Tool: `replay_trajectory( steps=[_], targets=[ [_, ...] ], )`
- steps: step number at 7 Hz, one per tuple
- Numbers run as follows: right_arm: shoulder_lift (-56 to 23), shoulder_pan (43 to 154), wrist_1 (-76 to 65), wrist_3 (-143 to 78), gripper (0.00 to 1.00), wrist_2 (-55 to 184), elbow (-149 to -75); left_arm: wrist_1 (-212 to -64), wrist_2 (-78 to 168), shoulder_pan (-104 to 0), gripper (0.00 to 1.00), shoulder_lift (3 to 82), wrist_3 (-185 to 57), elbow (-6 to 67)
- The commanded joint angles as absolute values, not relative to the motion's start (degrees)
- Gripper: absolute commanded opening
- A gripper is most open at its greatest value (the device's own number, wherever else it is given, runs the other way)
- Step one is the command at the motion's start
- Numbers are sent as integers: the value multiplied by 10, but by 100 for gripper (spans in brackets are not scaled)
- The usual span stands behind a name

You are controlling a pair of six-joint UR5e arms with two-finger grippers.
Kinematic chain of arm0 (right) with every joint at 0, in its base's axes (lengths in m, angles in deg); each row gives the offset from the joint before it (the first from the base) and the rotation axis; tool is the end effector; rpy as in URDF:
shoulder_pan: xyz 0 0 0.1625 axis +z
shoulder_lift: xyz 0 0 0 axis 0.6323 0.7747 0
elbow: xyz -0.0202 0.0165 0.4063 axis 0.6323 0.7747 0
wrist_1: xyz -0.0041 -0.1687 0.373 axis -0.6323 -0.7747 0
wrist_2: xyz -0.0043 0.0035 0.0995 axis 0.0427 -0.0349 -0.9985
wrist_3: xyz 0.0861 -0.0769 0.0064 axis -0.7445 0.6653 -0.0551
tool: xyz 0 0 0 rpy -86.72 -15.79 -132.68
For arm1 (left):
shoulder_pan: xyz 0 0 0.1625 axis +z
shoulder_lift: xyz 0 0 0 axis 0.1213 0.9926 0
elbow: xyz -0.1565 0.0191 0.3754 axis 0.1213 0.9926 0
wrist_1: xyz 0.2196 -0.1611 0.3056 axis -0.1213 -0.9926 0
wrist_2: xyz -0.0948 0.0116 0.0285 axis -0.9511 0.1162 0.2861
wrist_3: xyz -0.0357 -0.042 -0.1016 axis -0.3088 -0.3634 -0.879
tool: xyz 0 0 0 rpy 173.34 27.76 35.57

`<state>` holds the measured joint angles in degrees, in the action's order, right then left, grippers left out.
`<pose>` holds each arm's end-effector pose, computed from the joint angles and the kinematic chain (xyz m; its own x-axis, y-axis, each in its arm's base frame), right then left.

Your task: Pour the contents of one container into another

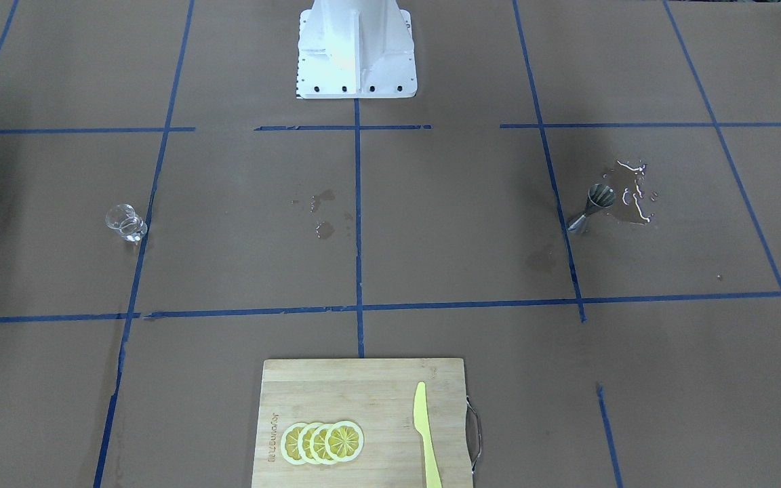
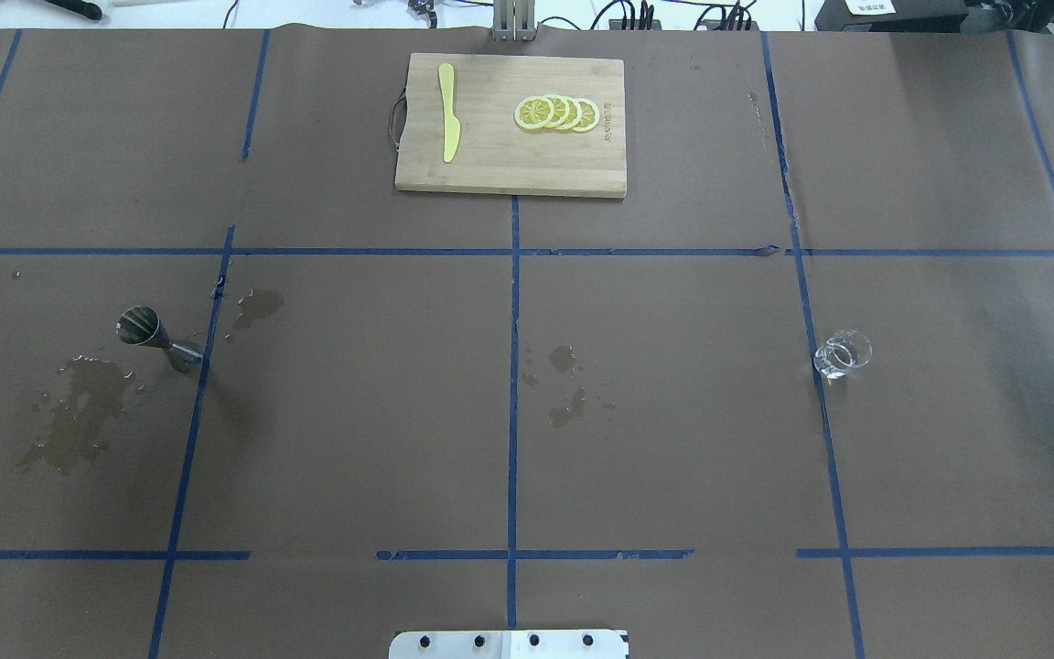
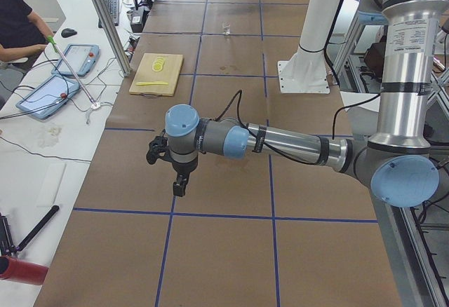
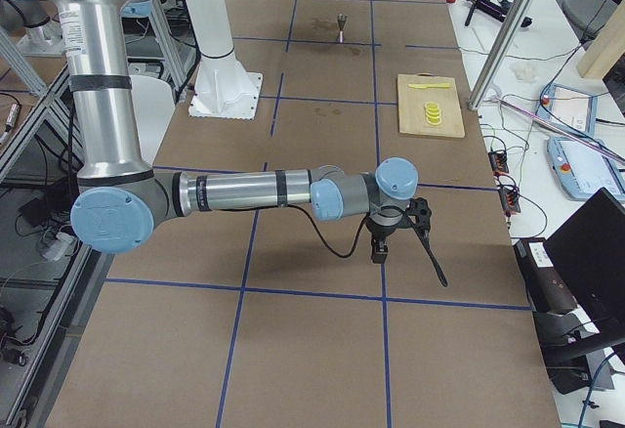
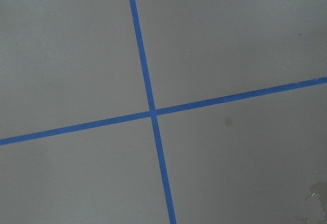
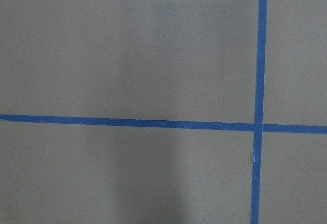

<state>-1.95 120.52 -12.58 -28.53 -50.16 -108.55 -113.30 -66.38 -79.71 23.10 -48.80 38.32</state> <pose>-0.0341 -0.5394 0.5913 0.6619 -0.0253 0.7491 0.0045 0.9995 0.0298 -0.0256 -0.5010 0.5707 0.7229 0.1846 -0.6659 -0.0630 0.9773 0.2024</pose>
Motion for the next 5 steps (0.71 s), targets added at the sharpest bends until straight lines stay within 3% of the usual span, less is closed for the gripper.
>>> replay_trajectory(
  steps=[1,5],
  targets=[
    [-18,1207,-129,-251,100,-498,-1087,-1135,-666,-797,100,231,-489,378],
    [-5,1206,-131,-218,100,-491,-1103,-1145,-667,-796,100,232,-488,377]
  ],
)
